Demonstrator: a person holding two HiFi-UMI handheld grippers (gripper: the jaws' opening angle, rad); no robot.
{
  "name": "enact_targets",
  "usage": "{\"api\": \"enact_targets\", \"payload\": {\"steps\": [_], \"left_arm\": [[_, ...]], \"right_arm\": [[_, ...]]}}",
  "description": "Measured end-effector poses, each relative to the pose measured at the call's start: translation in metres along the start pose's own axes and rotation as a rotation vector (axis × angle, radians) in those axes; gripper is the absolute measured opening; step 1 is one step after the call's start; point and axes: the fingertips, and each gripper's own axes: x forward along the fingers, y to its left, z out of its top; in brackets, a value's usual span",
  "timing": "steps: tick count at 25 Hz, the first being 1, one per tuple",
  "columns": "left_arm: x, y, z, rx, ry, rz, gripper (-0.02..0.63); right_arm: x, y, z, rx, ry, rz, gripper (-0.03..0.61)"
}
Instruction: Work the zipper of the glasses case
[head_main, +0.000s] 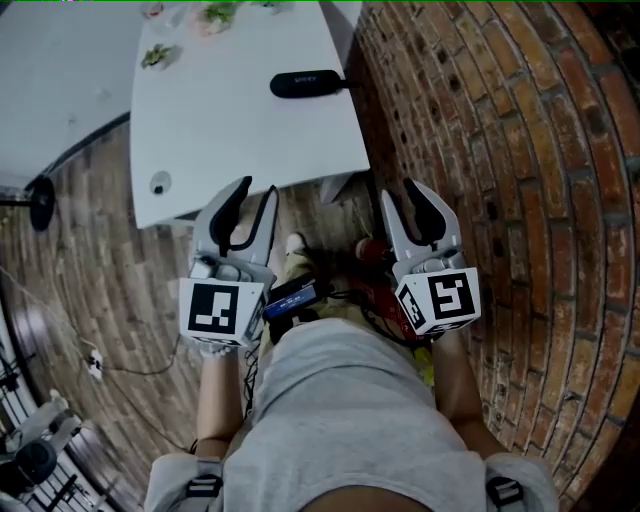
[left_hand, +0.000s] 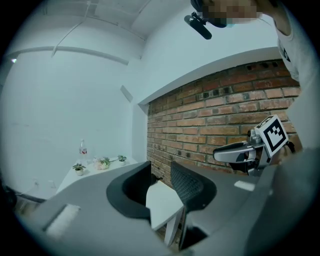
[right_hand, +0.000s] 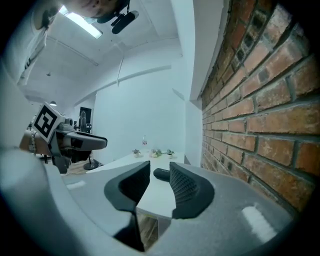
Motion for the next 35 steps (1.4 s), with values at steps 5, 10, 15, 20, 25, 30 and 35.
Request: {"api": "enact_targets", "payload": {"steps": [5,10,15,20,25,30,35], "left_arm": [[0.029,0.034,0.005,-0.006,-0.009,-0.006,0.123],[0.056,0.063,0.003,-0.003,0.005,-0.025,0.123],[0.077,0.087,-0.001,0.007,0.018,-0.050,0.123],[0.087,0.101,-0.005,0.014,0.024,-0.065,0.123],[0.090,0.103,-0.010,0.021,0.030,-0.078,0.124],[0.092,0.108,-0.016,0.015,0.041,-0.092,0.129],[0.092,0.106,-0.024,0.031,0.048,-0.113,0.132]], "right_arm": [[0.041,-0.005,0.009,-0.016,0.020,-0.006,0.124],[0.078,-0.011,0.013,0.000,0.030,-0.024,0.124],[0.110,-0.015,0.014,0.015,0.043,-0.045,0.124],[0.129,-0.018,0.016,0.016,0.042,-0.059,0.124],[0.135,-0.019,0.014,0.015,0.037,-0.070,0.124],[0.140,-0.016,0.012,0.019,0.055,-0.080,0.124],[0.143,-0.014,0.005,0.024,0.080,-0.079,0.124]]}}
